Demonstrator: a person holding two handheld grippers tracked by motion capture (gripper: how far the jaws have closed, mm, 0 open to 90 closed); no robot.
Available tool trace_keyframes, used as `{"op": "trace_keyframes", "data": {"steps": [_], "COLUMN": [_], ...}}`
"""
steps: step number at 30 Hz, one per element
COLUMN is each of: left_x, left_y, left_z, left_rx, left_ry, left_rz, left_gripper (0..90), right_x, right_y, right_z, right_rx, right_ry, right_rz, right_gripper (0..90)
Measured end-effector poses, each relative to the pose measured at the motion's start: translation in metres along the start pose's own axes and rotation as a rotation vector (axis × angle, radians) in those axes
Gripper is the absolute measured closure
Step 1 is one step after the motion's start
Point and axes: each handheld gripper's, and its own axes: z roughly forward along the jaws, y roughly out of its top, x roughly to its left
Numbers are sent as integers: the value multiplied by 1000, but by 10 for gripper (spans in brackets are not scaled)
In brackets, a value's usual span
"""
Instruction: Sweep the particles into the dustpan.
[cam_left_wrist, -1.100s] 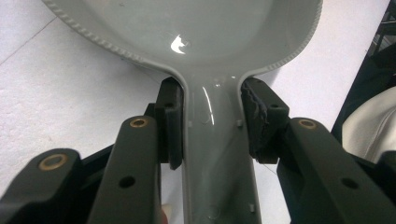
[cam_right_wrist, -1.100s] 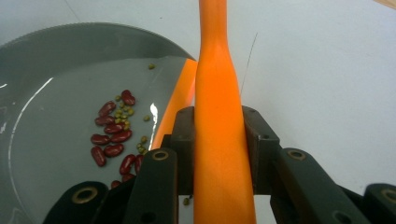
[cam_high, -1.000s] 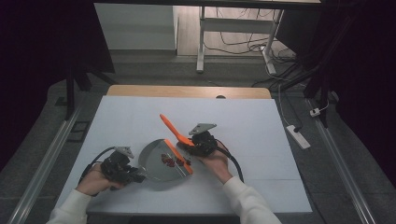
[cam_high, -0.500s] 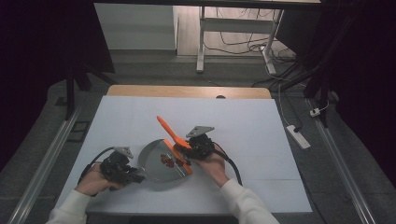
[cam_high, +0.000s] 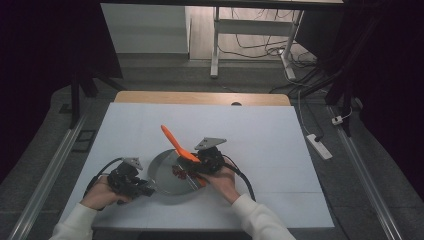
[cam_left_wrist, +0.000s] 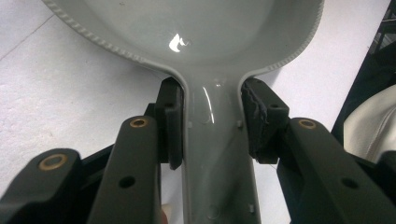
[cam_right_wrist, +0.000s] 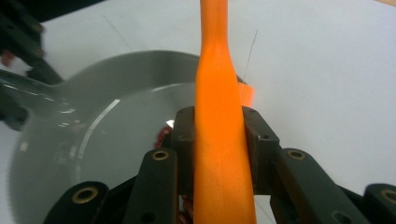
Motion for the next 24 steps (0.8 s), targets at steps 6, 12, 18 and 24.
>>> {"op": "trace_keyframes", "data": {"steps": [6,12,18,24], "left_x": [0,-1,-1,-1], "left_y": [0,0,0,0], "left_z": [0,0,0,0], "left_rx": [-5,-11,-9,-7], "left_ry": [1,3,1,2], "left_rz": [-3,-6,-3,-3], "left_gripper": [619,619,619,619], "right_x": [5,-11,-26,-35], "right_y": [6,8,5,-2], "right_z": [-4,-19,-24,-17], "right_rx": [-32,-72,-57,-21], "right_ry": [22,-24,-84,-117], "right_rz": [-32,6,12,28], "right_gripper": [701,700,700,701]}}
